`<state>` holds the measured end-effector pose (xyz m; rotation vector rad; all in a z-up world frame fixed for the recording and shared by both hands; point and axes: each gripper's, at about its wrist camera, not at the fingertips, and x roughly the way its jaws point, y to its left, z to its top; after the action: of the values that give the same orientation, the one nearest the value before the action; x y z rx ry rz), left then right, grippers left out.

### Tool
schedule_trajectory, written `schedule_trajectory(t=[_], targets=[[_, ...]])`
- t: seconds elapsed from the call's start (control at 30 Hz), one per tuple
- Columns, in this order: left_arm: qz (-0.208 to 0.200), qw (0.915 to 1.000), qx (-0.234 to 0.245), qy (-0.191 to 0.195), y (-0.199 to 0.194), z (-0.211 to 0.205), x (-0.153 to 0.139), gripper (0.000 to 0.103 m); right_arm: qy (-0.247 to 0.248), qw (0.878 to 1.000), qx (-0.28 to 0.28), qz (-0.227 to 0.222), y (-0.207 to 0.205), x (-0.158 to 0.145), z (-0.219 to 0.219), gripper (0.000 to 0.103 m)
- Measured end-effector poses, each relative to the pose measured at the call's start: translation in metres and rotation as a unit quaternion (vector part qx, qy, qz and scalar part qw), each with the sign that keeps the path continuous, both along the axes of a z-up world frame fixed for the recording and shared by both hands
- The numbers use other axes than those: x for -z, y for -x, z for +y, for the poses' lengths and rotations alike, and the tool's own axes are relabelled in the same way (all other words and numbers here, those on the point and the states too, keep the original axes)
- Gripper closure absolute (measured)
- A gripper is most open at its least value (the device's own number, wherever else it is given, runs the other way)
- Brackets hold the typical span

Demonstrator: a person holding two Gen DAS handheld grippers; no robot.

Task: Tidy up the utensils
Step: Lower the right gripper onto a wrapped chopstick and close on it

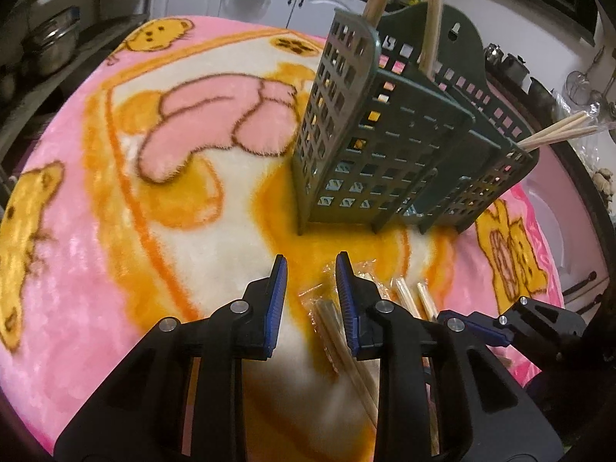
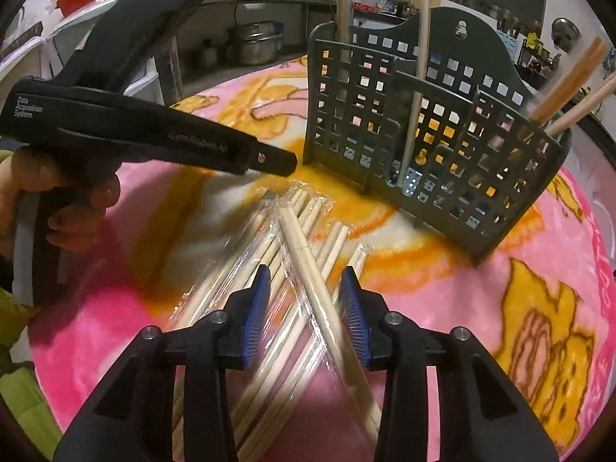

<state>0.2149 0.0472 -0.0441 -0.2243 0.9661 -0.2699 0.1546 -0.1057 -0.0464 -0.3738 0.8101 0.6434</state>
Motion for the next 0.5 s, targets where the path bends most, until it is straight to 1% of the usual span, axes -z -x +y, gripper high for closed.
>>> schedule_trajectory(t=[0.07,0.2,0.27,0.4,0.5], targets=[[0.006,1.0,0.004,0.002,-0.004,-0.001,0.003,0.083,0.0,1.0,0.003,-0.002,-0.003,0.0,-0.001,0.069],[0.014,0.9998,0.009,0.005,-0.01,-0.003,0.008,0.083,0.005,1.0,0.007,-0.003,-0.008,0.003,0.002,0.08],[0.015,0.9998,0.012,0.006,-0.012,-0.004,0.008,0.083,0.004,1.0,0.01,-0.006,-0.012,0.003,0.002,0.084],[0.014,0.9998,0.018,0.002,-0.015,-0.008,0.009,0.083,-0.014,1.0,0.02,-0.004,-0.018,-0.001,-0.006,0.093],[0.011,0.9997,0.022,-0.005,-0.014,-0.011,0.008,0.085,-0.025,0.999,0.029,-0.005,-0.022,-0.004,-0.013,0.095]])
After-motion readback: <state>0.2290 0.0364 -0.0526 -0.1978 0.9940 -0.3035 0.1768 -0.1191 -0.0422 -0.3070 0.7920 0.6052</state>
